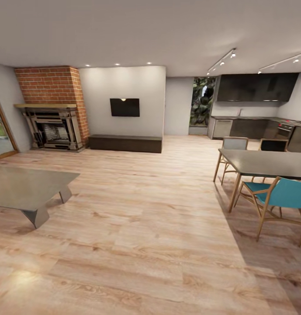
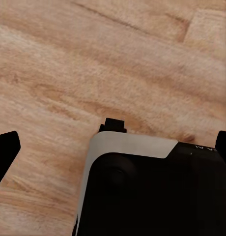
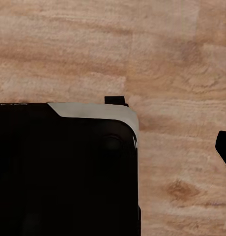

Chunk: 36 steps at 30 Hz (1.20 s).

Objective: Move the two storage containers from the living room to the garage. In the garage, place one container on the floor and stack the other container on top of it (either order is fine).

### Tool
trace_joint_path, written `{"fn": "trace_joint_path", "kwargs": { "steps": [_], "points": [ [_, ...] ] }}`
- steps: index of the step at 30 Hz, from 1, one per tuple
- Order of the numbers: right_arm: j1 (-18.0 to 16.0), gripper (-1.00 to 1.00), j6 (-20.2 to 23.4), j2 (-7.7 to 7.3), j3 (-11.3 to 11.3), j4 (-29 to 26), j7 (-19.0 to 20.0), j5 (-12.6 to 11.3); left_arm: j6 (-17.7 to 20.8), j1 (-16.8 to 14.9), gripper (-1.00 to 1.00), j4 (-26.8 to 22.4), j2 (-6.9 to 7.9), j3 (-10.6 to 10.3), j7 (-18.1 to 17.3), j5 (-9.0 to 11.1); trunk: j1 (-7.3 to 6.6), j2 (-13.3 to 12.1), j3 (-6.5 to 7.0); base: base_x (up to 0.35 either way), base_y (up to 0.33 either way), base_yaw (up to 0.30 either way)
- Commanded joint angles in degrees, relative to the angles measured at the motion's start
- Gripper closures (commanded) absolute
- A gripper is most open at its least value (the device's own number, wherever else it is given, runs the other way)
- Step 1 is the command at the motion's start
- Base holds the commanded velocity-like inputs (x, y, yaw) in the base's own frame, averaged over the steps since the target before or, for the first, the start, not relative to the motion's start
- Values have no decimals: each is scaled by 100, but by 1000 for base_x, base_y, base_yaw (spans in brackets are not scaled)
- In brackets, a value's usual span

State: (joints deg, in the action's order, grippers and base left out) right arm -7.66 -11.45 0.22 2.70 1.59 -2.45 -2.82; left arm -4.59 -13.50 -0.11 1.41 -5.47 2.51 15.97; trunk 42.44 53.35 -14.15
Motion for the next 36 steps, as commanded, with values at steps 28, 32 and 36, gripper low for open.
{"fn": "trace_joint_path", "kwargs": {
  "steps": [28, 32, 36],
  "points": [
    [-8, -100, -41, 10, 29, 17, -19, -25, -14, -4, -100, 6, 0, -49, 12, 46, 4, 5, -7, 326, 0, 0],
    [-8, -100, -41, 17, 29, 17, -19, -25, -13, -4, -100, 6, 0, -50, 12, 46, 4, 5, -7, 326, 0, 0],
    [-8, -100, -41, 21, 28, 17, -19, -25, -8, -4, -100, 7, 0, -50, 12, 46, 4, 5, -7, 326, 0, 0]
  ]
}}
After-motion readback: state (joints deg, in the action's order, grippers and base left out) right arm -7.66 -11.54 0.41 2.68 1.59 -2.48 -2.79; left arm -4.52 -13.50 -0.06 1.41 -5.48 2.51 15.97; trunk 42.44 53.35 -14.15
